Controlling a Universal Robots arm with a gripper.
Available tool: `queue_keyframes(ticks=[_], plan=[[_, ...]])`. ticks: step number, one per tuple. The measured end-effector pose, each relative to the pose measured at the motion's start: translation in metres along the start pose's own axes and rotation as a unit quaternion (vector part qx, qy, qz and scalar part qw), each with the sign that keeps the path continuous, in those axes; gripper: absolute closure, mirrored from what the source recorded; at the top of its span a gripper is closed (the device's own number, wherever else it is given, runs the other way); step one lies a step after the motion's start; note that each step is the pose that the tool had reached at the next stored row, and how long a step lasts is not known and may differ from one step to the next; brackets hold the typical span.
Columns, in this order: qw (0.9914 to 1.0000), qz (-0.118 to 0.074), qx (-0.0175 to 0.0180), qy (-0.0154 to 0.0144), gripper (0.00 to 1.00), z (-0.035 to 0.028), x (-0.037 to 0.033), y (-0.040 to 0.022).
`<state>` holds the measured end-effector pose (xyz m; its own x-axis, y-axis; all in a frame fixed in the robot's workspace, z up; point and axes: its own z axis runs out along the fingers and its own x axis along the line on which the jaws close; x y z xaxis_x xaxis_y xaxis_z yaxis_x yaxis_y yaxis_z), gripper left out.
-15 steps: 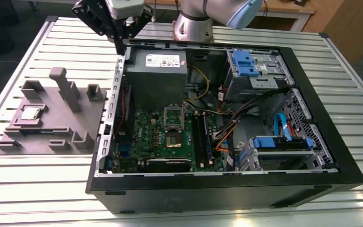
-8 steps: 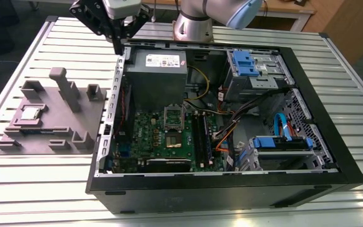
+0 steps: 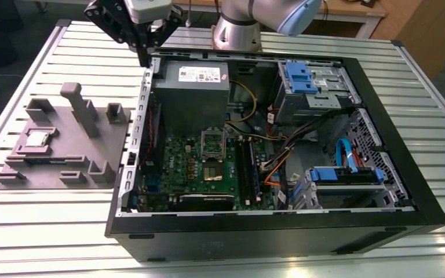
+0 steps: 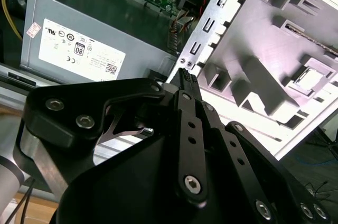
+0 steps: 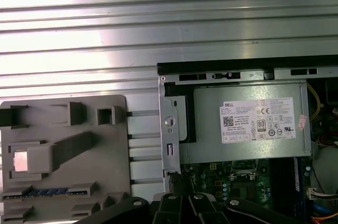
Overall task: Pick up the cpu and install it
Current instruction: 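Reach for the cpu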
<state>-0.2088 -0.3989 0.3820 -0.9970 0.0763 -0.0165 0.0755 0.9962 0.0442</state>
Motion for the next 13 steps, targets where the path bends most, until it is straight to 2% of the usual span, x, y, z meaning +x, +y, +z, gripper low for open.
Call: queue_keyframes(ticks=[13], plan=[[1.00000, 0.000, 0.0000, 0.0000, 0.90, 0.0014, 0.0046, -0.0004]])
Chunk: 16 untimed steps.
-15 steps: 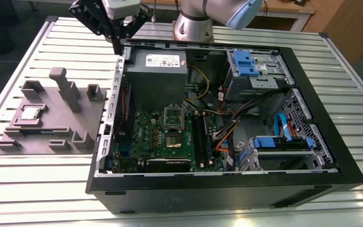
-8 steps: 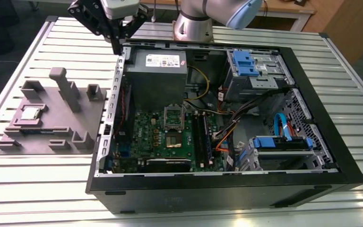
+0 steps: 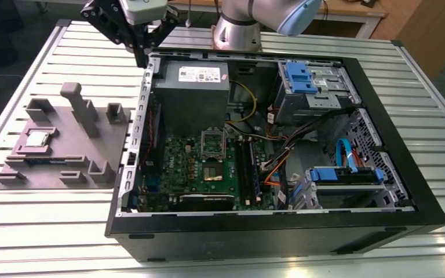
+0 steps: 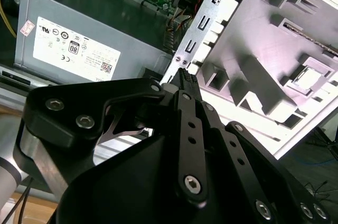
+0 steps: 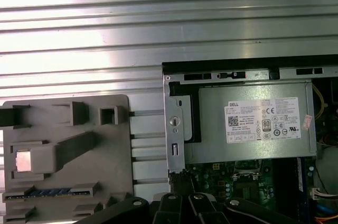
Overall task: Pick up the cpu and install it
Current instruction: 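Reach for the cpu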
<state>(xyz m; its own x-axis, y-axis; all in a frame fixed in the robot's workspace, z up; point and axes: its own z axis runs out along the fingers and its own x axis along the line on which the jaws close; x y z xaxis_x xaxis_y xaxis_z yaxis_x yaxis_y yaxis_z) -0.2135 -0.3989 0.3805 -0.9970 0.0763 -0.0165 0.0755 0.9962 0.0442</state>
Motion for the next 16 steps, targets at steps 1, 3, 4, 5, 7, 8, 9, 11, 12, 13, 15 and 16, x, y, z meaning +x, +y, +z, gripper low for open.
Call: queue_keyframes(ticks=[1, 3, 4, 5, 7, 8, 9, 11, 12, 13, 15, 16], plan=[[1.00000, 0.000, 0.0000, 0.0000, 0.90, 0.0000, 0.0001, 0.0000], [1.00000, 0.000, 0.0000, 0.0000, 0.90, 0.0002, 0.0004, 0.0000], [1.00000, 0.000, 0.0000, 0.0000, 0.90, 0.0002, 0.0006, -0.0001], [1.00000, 0.000, 0.0000, 0.0000, 0.90, 0.0010, 0.0038, -0.0003], [1.00000, 0.000, 0.0000, 0.0000, 0.90, 0.0019, 0.0072, -0.0006], [1.00000, 0.000, 0.0000, 0.0000, 0.90, 0.0019, 0.0073, -0.0006], [1.00000, 0.000, 0.0001, 0.0000, 0.90, 0.0019, 0.0074, -0.0007], [1.00000, 0.000, 0.0001, 0.0000, 0.90, 0.0022, 0.0088, -0.0008], [1.00000, 0.000, 0.0000, 0.0000, 0.90, 0.0025, 0.0098, -0.0009], [1.00000, 0.000, 0.0001, 0.0000, 0.90, 0.0024, 0.0100, -0.0009], [1.00000, 0.000, 0.0000, 0.0000, 0.90, 0.0026, 0.0103, -0.0009], [1.00000, 0.000, 0.0000, 0.0000, 0.90, 0.0026, 0.0105, -0.0009]])
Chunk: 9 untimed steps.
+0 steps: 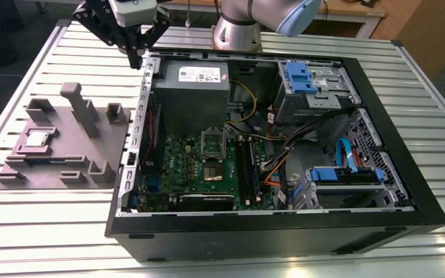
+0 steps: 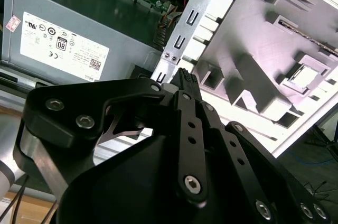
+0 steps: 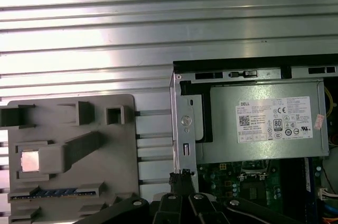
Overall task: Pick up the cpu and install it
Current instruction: 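Reach for the cpu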
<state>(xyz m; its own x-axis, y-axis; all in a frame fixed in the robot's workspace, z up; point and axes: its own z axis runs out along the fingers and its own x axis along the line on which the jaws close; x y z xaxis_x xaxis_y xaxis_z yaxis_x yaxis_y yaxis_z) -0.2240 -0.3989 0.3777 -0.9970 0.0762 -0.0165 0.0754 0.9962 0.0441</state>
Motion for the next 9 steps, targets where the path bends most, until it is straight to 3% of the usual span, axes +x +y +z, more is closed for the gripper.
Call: queue_keyframes(ticks=[9], plan=[[1.00000, 0.000, 0.0000, 0.0000, 0.90, 0.0005, 0.0024, -0.0002]])
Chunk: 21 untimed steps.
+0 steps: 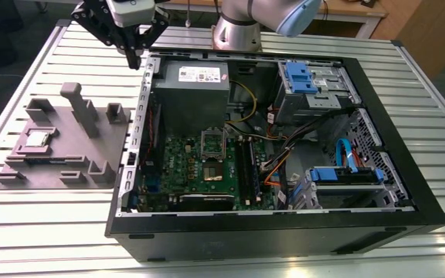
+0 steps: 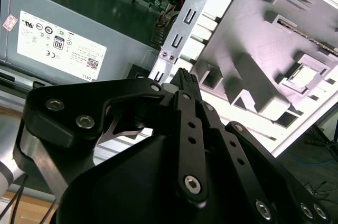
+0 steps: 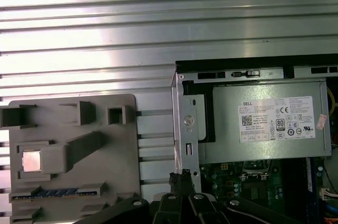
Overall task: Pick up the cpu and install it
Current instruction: 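Reach for the cpu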
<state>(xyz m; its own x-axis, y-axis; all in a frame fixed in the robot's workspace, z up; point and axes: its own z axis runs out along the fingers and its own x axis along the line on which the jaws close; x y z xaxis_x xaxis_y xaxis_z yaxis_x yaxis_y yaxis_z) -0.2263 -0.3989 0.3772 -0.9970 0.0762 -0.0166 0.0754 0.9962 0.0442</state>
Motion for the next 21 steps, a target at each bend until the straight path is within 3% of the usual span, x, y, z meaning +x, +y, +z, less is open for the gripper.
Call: queue_keyframes(ticks=[21], plan=[[1.00000, 0.000, 0.0000, 0.0000, 0.90, 0.0005, 0.0041, -0.0003]])
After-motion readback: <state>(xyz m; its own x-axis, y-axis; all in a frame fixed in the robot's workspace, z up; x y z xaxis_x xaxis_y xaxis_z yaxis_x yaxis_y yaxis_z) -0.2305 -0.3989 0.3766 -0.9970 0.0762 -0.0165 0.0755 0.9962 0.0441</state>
